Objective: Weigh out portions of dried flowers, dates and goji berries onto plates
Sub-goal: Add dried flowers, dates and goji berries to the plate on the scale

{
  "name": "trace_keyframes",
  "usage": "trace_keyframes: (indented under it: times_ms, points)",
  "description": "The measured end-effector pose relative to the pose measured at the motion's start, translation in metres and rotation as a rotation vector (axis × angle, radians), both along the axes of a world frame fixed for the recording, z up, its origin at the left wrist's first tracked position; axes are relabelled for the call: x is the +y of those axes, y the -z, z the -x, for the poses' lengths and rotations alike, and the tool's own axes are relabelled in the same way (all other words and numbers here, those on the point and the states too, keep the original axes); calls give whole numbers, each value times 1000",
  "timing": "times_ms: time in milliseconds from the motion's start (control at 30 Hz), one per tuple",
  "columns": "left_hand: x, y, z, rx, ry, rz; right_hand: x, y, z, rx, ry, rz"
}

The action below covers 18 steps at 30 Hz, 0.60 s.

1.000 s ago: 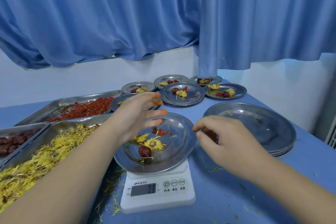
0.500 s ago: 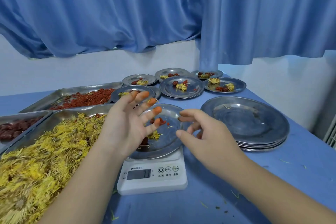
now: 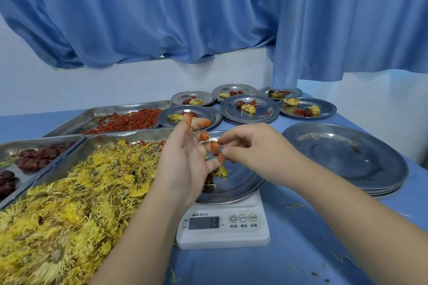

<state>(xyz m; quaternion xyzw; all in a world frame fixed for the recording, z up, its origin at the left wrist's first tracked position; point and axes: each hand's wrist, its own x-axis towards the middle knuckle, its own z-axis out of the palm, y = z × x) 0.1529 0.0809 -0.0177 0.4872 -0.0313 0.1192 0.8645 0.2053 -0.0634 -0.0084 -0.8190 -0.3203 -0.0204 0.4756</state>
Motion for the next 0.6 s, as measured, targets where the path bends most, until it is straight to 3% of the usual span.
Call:
trace_keyframes:
  times_ms: [267,333,467,600]
  points:
    - [6,0,2,30,-94,62,-2,10,-9,109,-14,-138]
    - [7,0,1,30,-143,41,0,12,-10,58,57,-117]
    - [12,-2,3,5,-181,-9,-5,12,-6,-161,157,123]
    - [17,-3,6,-8,-164,19,-17,8,3,-211,199,121]
